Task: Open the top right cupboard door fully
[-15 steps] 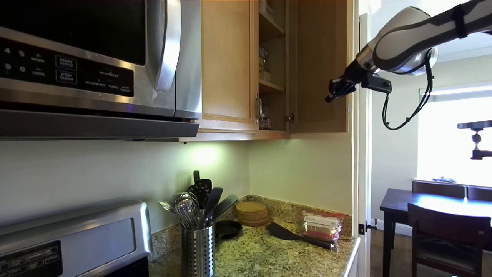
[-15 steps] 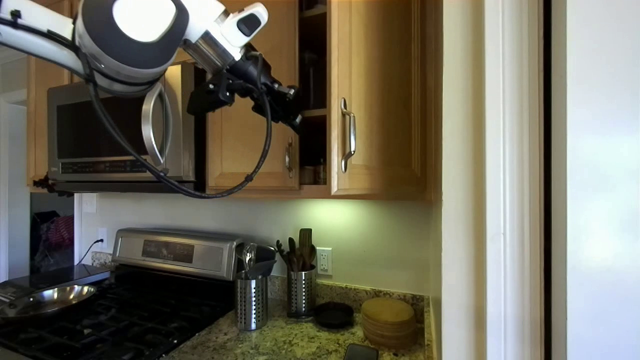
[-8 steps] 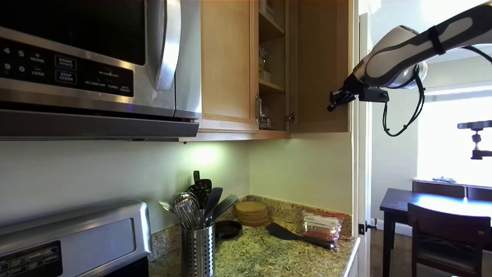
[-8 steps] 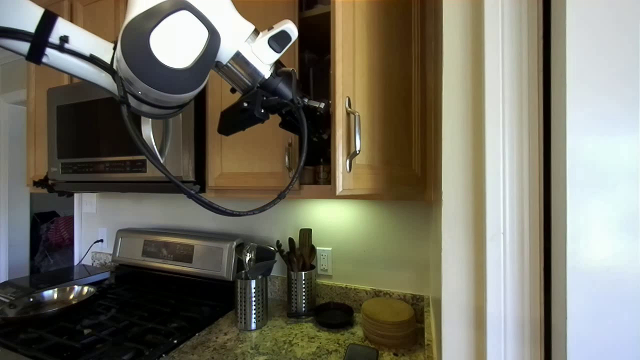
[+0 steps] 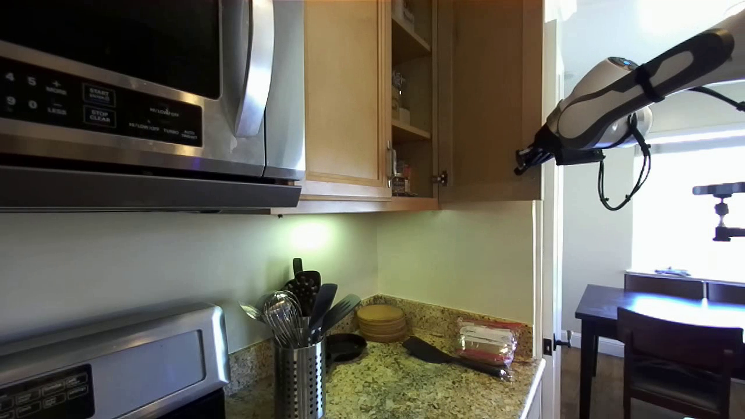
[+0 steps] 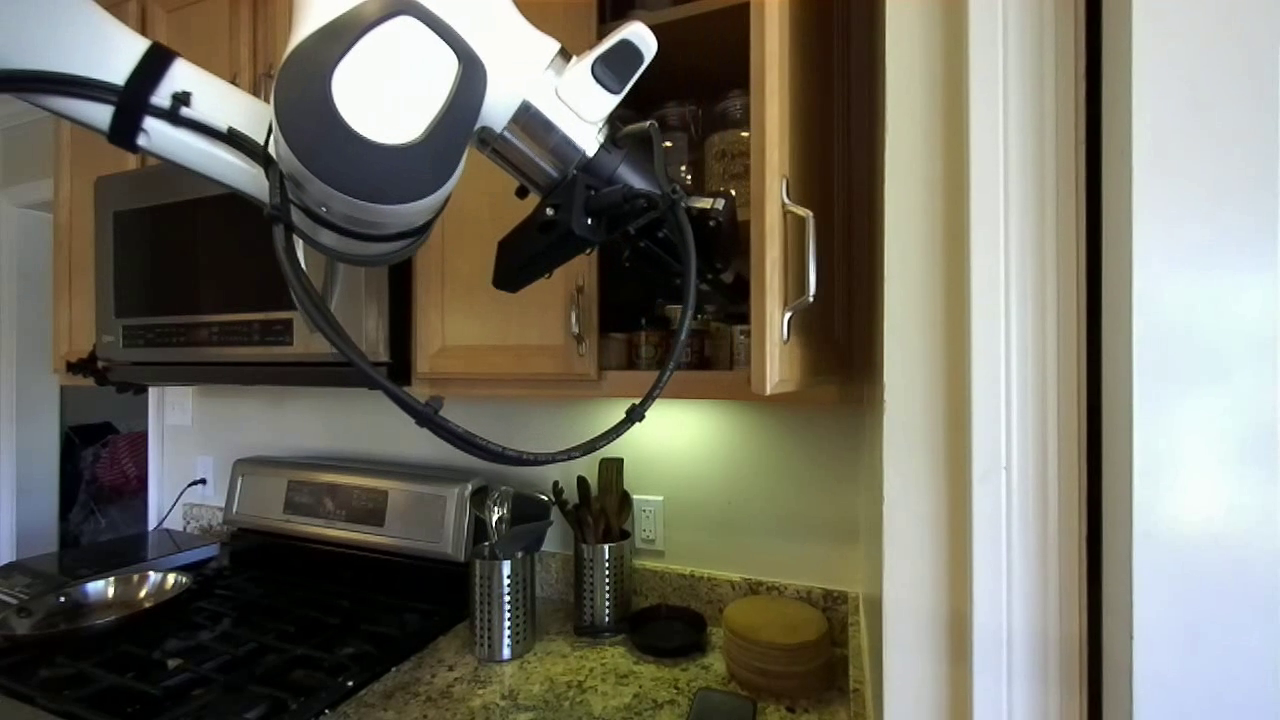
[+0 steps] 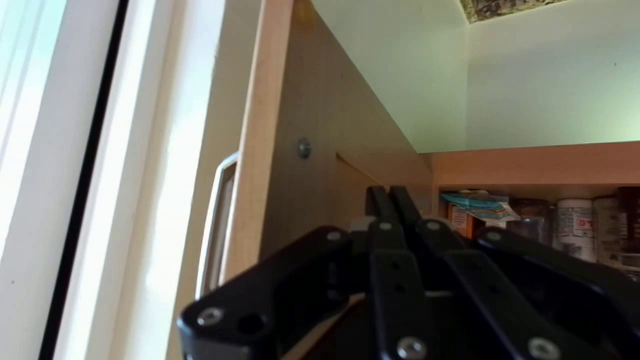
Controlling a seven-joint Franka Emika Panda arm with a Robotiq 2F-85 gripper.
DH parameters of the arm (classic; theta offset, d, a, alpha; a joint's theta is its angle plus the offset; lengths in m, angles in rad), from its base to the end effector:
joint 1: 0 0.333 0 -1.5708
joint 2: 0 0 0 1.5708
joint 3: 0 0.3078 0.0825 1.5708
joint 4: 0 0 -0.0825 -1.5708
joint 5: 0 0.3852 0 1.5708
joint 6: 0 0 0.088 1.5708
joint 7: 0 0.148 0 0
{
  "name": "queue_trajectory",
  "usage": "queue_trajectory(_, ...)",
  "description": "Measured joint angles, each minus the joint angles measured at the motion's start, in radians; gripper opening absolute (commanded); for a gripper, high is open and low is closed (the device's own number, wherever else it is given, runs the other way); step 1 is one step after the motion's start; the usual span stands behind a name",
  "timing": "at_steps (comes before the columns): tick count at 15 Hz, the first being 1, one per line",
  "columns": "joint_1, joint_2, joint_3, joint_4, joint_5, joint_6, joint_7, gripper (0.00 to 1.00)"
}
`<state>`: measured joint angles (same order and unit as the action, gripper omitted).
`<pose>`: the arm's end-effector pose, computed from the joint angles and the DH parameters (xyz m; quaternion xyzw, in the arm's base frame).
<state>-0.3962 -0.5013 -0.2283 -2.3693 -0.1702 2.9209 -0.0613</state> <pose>0.3951 -0.2937 0.6051 0.8446 -0.1950 0.4685 0.1709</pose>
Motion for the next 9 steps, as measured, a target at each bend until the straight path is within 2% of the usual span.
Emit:
queue_trajectory(2,0.003,0.004,-0.008,0.001,0.002,-0.001,-0.011,0.05)
queue_trajectory(3,0.020,-0.002,-0.018,0.001,0.015,-0.012,-0.026,0.31)
queue_trajectory(5,0.096,-0.039,-0.059,0.000,0.069,-0.088,-0.084,0.36)
queue_trajectory(7,0.163,-0.100,-0.090,-0.004,0.107,-0.201,-0.134,0.49)
queue_trajectory(9,0.186,-0.159,-0.094,-0.012,0.117,-0.321,-0.160,0.62)
